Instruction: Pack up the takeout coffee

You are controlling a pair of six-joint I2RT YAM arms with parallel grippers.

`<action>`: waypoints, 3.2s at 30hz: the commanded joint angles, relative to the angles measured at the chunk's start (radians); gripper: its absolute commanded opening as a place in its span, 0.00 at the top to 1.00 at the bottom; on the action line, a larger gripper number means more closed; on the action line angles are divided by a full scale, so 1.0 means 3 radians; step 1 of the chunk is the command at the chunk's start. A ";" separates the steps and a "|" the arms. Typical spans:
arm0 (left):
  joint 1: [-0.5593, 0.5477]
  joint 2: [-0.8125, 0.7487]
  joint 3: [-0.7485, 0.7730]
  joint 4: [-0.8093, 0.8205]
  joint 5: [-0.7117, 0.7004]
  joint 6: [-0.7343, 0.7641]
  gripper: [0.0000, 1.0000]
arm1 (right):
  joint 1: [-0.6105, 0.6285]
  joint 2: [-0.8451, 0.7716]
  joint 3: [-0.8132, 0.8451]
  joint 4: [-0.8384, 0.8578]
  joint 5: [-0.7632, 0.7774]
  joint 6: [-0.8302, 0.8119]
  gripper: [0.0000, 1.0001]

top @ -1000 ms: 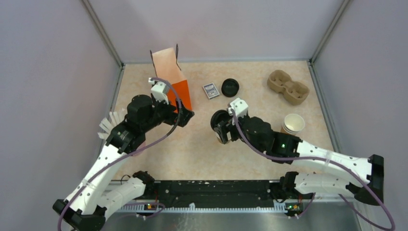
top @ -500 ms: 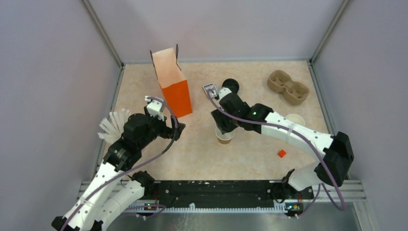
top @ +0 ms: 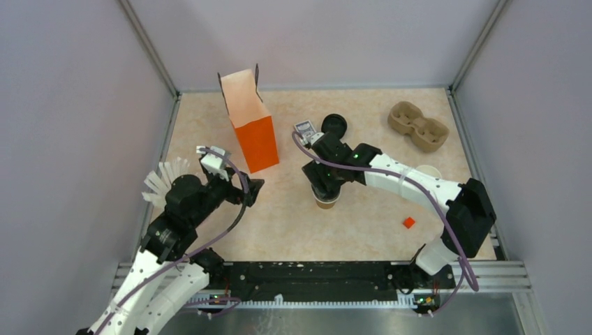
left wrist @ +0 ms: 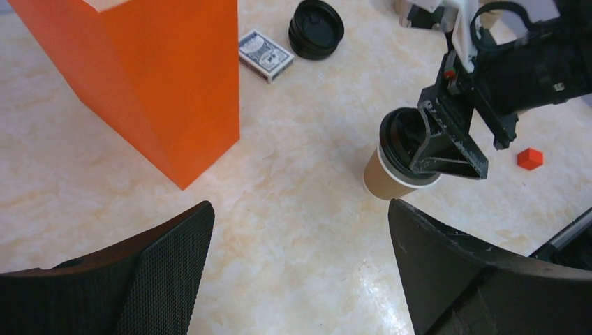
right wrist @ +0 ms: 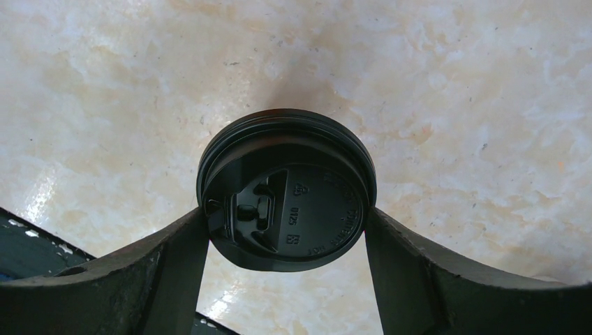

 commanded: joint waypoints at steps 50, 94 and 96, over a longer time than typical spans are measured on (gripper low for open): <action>-0.0010 -0.0353 -0.0066 0.0186 -0.0414 0.0069 0.01 | -0.0016 0.0362 0.0241 -0.0352 -0.0177 -0.0201 0.26; -0.0012 -0.0380 -0.0074 0.0183 -0.0462 0.0069 0.01 | -0.0131 0.0538 0.0330 -0.0269 -0.0186 -0.0469 0.27; -0.0012 -0.0369 -0.0072 0.0187 -0.0452 0.0069 0.01 | -0.0146 0.0540 0.0308 -0.0263 -0.0218 -0.0481 0.26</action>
